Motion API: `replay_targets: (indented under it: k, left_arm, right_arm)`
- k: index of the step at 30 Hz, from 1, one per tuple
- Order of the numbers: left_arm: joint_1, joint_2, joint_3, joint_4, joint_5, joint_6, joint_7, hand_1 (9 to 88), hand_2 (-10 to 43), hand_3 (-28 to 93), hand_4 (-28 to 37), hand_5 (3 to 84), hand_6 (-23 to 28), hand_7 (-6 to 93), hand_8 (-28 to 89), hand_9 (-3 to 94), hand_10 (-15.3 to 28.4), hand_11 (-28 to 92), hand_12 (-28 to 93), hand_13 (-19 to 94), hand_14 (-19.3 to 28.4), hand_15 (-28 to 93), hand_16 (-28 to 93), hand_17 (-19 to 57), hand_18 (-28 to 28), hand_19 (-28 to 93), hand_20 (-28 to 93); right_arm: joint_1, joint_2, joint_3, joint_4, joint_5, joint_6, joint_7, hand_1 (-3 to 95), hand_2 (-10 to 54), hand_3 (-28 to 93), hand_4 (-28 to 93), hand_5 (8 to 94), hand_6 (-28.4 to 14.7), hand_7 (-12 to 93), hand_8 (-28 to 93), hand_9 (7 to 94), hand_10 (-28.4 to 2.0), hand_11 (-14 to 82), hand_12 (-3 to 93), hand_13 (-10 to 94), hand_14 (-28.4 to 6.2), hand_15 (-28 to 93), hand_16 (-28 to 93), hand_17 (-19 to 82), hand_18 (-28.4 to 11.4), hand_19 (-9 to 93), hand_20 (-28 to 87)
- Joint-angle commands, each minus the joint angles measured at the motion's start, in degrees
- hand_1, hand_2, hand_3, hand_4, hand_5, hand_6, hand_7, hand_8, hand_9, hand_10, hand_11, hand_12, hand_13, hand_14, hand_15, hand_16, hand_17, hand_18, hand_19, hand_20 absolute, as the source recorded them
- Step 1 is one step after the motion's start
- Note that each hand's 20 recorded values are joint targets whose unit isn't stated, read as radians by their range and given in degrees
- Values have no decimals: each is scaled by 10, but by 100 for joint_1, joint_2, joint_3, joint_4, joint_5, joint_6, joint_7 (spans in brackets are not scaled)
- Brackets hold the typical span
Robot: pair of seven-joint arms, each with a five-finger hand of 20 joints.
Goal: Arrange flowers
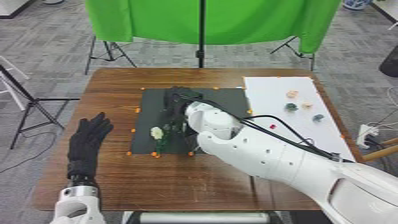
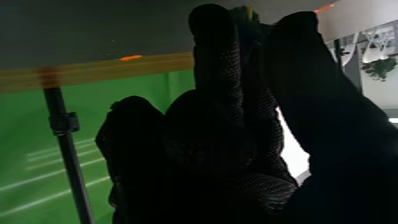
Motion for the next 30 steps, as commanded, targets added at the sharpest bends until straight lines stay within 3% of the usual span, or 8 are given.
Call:
replay_targets:
  k: [1, 7, 13, 17, 23, 25, 26, 30]
  left_arm:
    - [119, -50, 37, 55, -1, -21, -67, 200, 232, 560, -283, 440, 92, 46, -51, 385, 144, 163, 101, 288, 177, 263, -24, 51, 125, 108, 194]
    - [138, -56, 31, 48, 1, -28, -78, 199, 229, 560, -283, 440, 91, 46, -51, 386, 145, 161, 101, 287, 179, 266, -24, 50, 126, 109, 194]
    - [123, -45, 26, 51, 2, -33, -87, 198, 223, 559, -283, 439, 91, 46, -50, 386, 145, 161, 102, 287, 180, 268, -25, 49, 127, 110, 194]
    - [130, -49, 19, 52, 6, -51, -86, 196, 221, 562, -283, 438, 90, 46, -50, 386, 145, 161, 103, 287, 180, 266, -25, 49, 127, 110, 193]
    - [161, -58, 12, 36, 5, -47, -68, 191, 220, 570, -283, 438, 90, 46, -50, 385, 145, 161, 103, 287, 180, 268, -23, 48, 128, 110, 193]
    - [147, -61, 19, 42, 9, -36, -66, 191, 218, 570, -283, 438, 90, 46, -50, 385, 145, 161, 103, 286, 181, 269, -23, 48, 128, 110, 193]
    - [115, -58, 24, 60, 4, -58, -62, 190, 217, 571, -283, 438, 90, 46, -50, 385, 146, 161, 103, 286, 181, 268, -23, 48, 128, 110, 193]
    - [106, -63, 30, 64, 13, -66, -58, 192, 215, 571, -283, 437, 90, 47, -50, 385, 144, 161, 103, 287, 181, 269, -23, 48, 128, 110, 192]
  right_arm:
    - [61, 100, 86, -89, -57, -120, 36, 479, -95, 632, -217, 620, 41, 170, -112, 802, -100, 181, 318, 893, -14, 662, 342, 674, -107, 932, 646]
    - [49, 135, 85, -102, -79, -196, -6, 464, -95, 649, -219, 591, 45, 162, -114, 796, -102, 194, 304, 894, -13, 659, 342, 673, -108, 932, 646]
    - [17, 143, 20, -80, -71, 34, -7, 458, -95, 654, -222, 665, 51, 176, -100, 787, -118, 219, 241, 894, -15, 656, 339, 669, -112, 932, 641]
    - [10, 155, -1, -99, -64, 88, 0, 537, -95, 538, -193, 723, 44, 180, -5, 802, -122, 198, 263, 899, -16, 655, 335, 672, -113, 932, 638]
    - [22, 171, -83, -84, -29, 364, -33, 508, -95, 587, -210, 700, 44, 177, -15, 805, -121, 205, 246, 901, -16, 652, 338, 673, -112, 932, 640]
    - [44, 154, -187, -6, -84, 772, -81, 517, -95, 576, -212, 705, 44, 180, -13, 808, -120, 203, 247, 902, -16, 652, 338, 673, -113, 932, 641]
    - [62, 162, -190, -9, -75, 803, -77, 551, -95, 542, -195, 742, 46, 187, 1, 832, -110, 173, 292, 903, -16, 652, 337, 674, -113, 932, 639]
    - [67, 177, -177, -42, -18, 755, -89, 557, -95, 541, -184, 751, 45, 186, 7, 850, -108, 161, 311, 907, -16, 652, 337, 680, -114, 932, 643]
